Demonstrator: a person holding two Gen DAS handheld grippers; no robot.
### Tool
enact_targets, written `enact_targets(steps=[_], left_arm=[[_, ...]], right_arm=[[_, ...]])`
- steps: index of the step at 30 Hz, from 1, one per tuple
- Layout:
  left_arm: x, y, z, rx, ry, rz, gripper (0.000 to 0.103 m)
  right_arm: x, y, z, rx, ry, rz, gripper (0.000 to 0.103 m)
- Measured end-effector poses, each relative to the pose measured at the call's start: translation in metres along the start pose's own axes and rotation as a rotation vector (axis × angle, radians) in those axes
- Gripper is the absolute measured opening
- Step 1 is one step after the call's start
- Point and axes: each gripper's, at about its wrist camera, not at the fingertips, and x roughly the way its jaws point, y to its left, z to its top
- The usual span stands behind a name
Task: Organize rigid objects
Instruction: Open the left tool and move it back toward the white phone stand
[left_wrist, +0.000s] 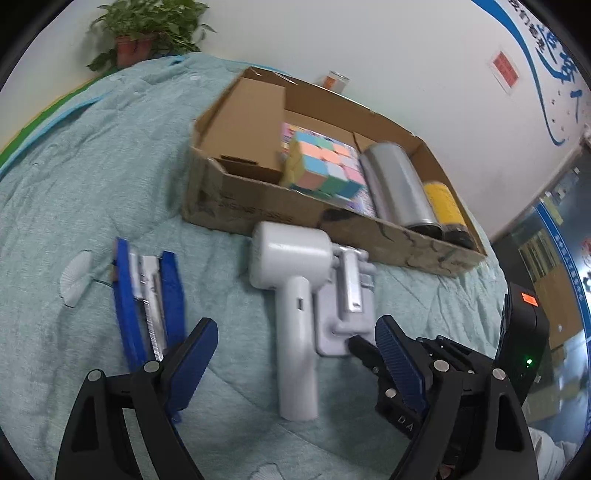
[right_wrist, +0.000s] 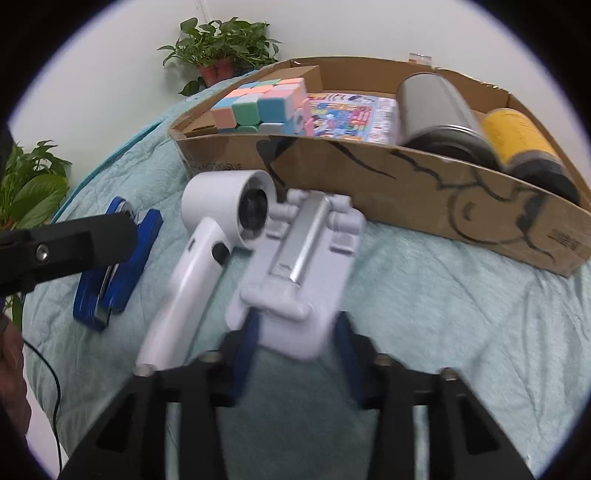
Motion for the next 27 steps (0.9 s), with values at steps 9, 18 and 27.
enact_targets(steps=[9, 18, 27], left_arm=[[0.01, -0.022, -0.011, 0.041, 0.039, -0.067, 0.088], [-0.022, 0.024, -0.011, -0.094, -0.046, 0.091, 0.092], [-0.021, 0.016, -0.023, -0.071, -0.017, 0.033, 0.092]], right_arm=[[-0.023, -0.005, -0.011, 0.014, -0.031, 0.112, 0.05], [0.008, 0.023, 0.018, 0.017, -0.033, -0.015, 0.059], [0.009, 0.031, 0.008, -0.054, -0.067, -0.145, 0.032]])
